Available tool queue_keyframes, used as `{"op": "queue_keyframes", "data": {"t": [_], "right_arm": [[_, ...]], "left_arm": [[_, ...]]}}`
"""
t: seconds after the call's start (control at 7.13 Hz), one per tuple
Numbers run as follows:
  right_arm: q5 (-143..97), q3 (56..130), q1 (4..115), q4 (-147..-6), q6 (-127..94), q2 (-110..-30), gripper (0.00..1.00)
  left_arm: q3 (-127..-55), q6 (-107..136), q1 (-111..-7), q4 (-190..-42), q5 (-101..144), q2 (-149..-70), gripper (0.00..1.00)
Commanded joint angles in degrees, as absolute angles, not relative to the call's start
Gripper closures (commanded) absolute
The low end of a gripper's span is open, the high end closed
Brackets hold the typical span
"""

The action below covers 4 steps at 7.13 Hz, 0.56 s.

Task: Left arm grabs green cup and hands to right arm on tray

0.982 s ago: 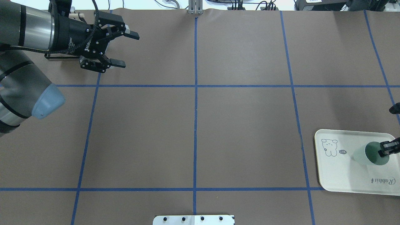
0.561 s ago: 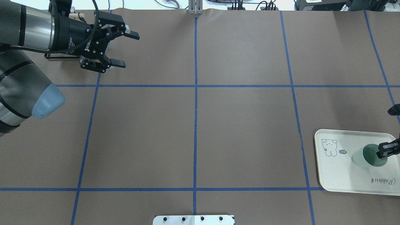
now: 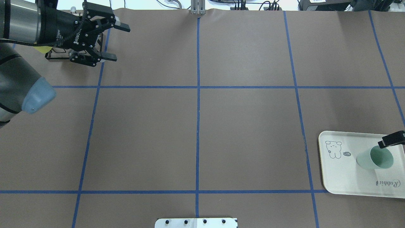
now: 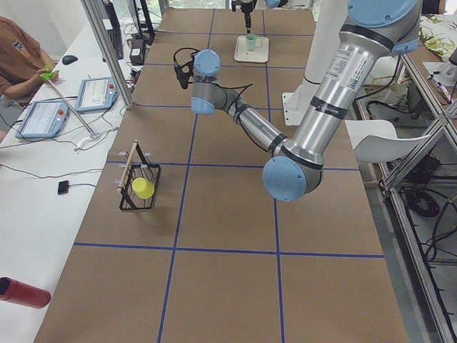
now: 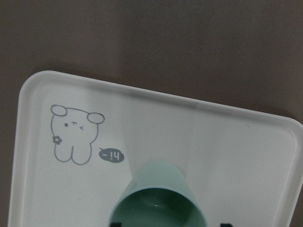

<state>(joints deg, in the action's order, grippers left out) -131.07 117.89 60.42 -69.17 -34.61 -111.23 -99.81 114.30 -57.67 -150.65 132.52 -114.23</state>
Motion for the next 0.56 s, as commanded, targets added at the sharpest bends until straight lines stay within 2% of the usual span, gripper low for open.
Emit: {"op": "queue_keyframes", "data": {"t": [0.0,0.28,0.42], "right_arm": [[-131.6,120.3,69.8,-69.3,-34.5,-109.8,0.00],[-130.5,119.5,74.2,-69.9,-34.5,-105.9,0.00],[-130.4,118.1,75.0,-69.9,-33.8,-105.2,0.00]], "left_arm": [[-100.1,100.5,-62.9,-150.6,135.7,-106.7,0.00],[-98.9,82.1,-68.3,-149.3,134.9,-100.2,0.00],[-99.0,70.0,-71.9,-143.2,134.9,-98.5,0.00]]}}
